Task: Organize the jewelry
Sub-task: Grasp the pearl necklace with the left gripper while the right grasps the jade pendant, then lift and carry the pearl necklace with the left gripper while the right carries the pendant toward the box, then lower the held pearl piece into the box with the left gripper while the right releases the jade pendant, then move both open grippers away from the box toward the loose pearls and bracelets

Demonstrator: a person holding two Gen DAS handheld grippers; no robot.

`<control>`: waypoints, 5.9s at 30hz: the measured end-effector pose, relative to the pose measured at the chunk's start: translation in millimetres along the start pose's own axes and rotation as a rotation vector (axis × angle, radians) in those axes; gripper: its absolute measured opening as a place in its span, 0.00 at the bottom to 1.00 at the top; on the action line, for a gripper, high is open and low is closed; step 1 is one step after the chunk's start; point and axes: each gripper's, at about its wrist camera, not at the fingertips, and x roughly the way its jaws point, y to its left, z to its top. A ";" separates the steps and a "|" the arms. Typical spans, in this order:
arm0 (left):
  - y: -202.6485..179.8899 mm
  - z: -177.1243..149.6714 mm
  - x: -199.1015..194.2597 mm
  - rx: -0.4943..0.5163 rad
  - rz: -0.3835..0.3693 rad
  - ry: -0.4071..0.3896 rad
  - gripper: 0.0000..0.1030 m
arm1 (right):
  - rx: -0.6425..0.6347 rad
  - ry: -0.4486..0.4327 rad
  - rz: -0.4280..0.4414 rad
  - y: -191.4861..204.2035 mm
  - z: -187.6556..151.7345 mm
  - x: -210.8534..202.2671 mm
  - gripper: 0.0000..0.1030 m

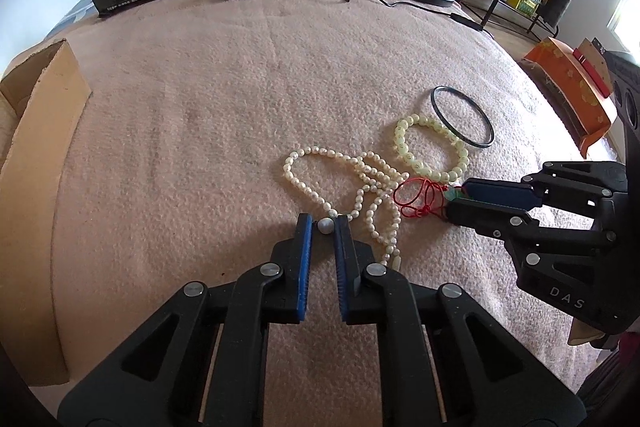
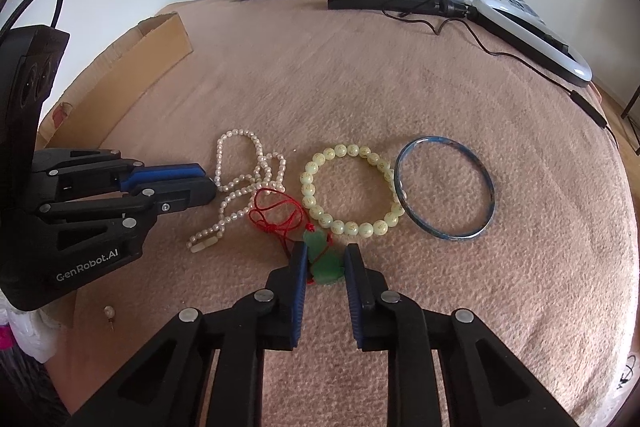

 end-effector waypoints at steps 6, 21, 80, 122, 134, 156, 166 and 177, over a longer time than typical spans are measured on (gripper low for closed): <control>3.1 1.5 -12.4 -0.009 -0.001 -0.024 0.09 | 0.011 -0.008 -0.009 -0.2 -0.7 -7.8 0.16; 22.8 11.4 -70.0 -0.061 -0.016 -0.150 0.09 | 0.018 -0.200 0.001 23.4 17.1 -88.9 0.16; 249.7 -15.2 -176.2 -0.391 0.133 -0.363 0.09 | -0.103 -0.347 0.266 225.9 124.0 -79.3 0.16; 269.3 -7.8 -142.6 -0.434 0.174 -0.307 0.30 | -0.152 -0.213 0.222 256.2 124.3 -13.2 0.63; 260.0 -5.8 -155.8 -0.419 0.188 -0.322 0.30 | -0.144 -0.241 0.168 243.5 118.6 -29.0 0.84; 212.2 9.3 -172.0 -0.340 0.188 -0.354 0.47 | -0.134 -0.276 -0.005 196.3 99.3 -68.5 1.00; 172.8 19.4 -171.8 -0.278 0.149 -0.360 0.57 | -0.046 -0.286 -0.044 143.8 86.6 -87.8 1.00; 121.5 28.4 -155.9 -0.178 0.103 -0.328 0.57 | 0.118 -0.265 -0.089 66.8 68.3 -102.0 1.00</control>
